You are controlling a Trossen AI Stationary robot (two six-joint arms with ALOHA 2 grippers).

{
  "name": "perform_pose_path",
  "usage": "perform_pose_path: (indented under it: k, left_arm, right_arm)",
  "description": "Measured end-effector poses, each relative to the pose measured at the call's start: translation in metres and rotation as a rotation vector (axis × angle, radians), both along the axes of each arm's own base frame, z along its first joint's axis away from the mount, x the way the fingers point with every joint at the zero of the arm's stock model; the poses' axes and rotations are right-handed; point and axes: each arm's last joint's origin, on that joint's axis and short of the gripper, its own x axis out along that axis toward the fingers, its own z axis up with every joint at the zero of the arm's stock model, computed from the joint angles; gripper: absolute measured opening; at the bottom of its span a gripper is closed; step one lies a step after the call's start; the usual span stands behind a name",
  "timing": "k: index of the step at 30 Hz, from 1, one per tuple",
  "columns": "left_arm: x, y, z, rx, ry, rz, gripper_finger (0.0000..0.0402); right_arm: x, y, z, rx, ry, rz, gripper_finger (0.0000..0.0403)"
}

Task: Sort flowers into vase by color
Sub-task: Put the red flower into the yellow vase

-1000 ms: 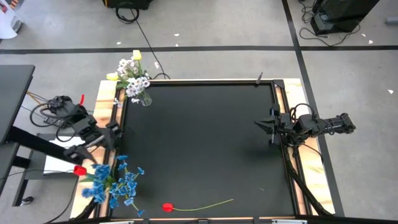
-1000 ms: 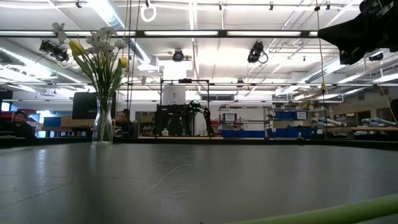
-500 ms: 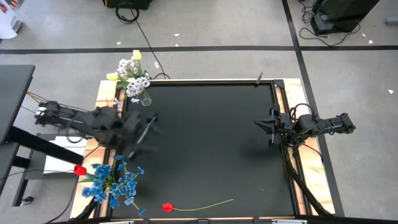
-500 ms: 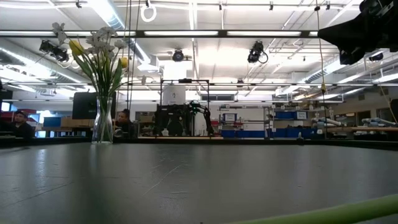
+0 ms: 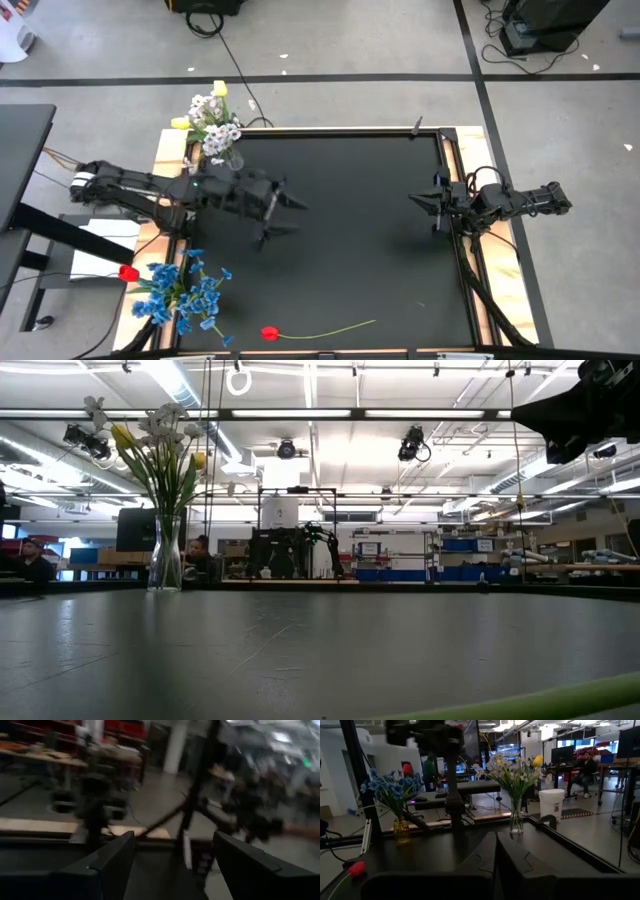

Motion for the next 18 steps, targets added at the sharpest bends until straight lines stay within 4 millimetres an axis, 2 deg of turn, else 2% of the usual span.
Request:
perform_pose_path:
  k: [4,7,10,15,18]
  left_arm:
    - [0.025,-0.02,0.004,0.098,0.128,-0.032,0.0274]
    - [0.039,-0.022,0.011,0.115,0.189,0.005,0.0274]
    - [0.044,-0.018,0.023,0.071,0.172,0.036,0.0274]
    - [0.042,-0.011,0.029,-0.021,0.18,0.103,0.0274]
    - [0.035,-0.009,0.034,-0.041,0.184,0.115,0.0274]
  right_arm:
    - [0.0,0.0,0.0,0.0,0.0,0.0,0.0023]
    - [0.0,-0.001,0.001,0.002,-0.009,-0.023,0.0023]
    - [-0.001,-0.003,0.006,0.018,-0.063,-0.098,0.0023]
    - [-0.005,-0.004,0.022,0.424,-0.316,-0.025,0.0023]
    - [-0.009,-0.005,0.031,0.524,-0.436,-0.007,0.0023]
